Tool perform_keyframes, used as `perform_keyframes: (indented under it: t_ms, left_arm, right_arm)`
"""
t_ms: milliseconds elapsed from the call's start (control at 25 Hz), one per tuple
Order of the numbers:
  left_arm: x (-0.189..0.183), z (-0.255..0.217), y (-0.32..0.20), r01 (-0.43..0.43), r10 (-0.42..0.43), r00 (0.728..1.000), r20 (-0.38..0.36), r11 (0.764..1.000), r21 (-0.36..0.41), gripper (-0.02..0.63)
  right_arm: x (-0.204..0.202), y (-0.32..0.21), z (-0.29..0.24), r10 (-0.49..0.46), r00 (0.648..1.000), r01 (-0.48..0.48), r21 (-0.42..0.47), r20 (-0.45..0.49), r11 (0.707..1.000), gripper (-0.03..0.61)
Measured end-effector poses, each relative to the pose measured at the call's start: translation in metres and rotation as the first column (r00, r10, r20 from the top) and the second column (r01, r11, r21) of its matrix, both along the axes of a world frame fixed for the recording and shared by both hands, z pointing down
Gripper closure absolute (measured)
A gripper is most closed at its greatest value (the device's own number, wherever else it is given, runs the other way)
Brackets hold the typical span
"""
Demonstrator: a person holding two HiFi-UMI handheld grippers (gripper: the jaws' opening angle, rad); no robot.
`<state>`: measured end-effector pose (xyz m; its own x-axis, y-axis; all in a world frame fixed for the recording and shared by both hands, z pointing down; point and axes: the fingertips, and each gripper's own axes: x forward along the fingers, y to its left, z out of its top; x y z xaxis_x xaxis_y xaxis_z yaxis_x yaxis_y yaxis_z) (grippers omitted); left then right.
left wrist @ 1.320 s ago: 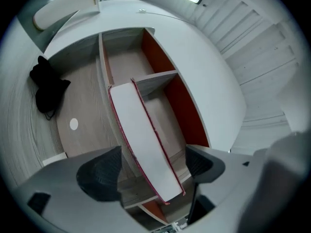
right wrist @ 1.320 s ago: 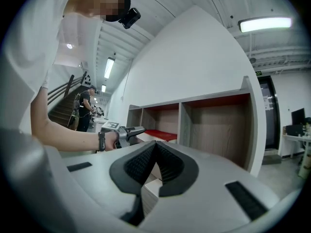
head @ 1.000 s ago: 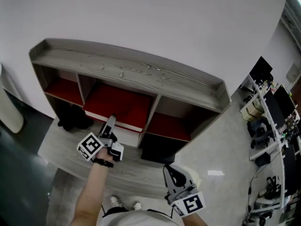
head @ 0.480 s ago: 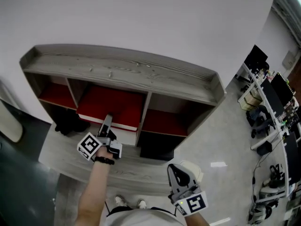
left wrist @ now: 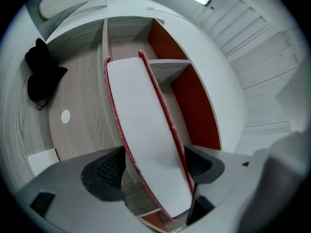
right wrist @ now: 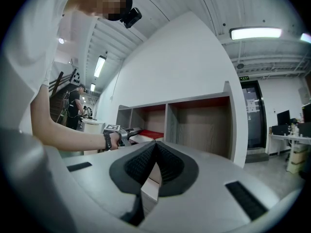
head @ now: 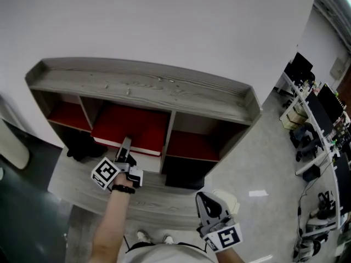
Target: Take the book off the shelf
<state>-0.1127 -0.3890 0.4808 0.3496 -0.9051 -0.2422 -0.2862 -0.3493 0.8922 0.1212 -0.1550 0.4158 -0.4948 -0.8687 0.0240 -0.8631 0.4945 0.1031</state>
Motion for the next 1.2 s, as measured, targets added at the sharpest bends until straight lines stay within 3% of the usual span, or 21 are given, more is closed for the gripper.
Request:
perform_keyframes:
  t_ms: [120,200,600,880,1200]
  left_arm:
    - [0.003,-0.005,0.002,-0.018,0.019,0.999,-0.035,1.0,0.024,0.235]
    - [0.006,-0.011,0.005,-0.034,0.038,0.997,-0.062,0.998,0.058,0.285]
    - [0.012,-0.01,0.018,-0.066,0.083,0.987,-0.135,0.99,0.123,0.295]
    - [0.017,-0.009,0.014,-0.148,0.177,0.965,-0.195,0.977,0.151,0.298]
    - [0.01,-0.009,0.023,-0.06,0.092,0.971,-0.22,0.988,0.145,0.333]
  right_arm:
    - [0.001,-0.001,0.001,0.001,1.0,-0.001,0.0,0.002,1.0,0.555]
    - [0.001,-0.002,0.001,0.002,1.0,-0.002,0.001,0.004,1.0,0.555]
    - [0.001,-0.003,0.004,-0.006,1.0,0.006,-0.007,0.005,1.0,0.555]
    - [-0.004,-0.002,0.002,-0.019,1.0,0.019,-0.005,-0.002,1.0,0.555]
    - [0.001,-0.003,0.0,-0.005,1.0,0.005,0.003,0.0,1.0,0.555]
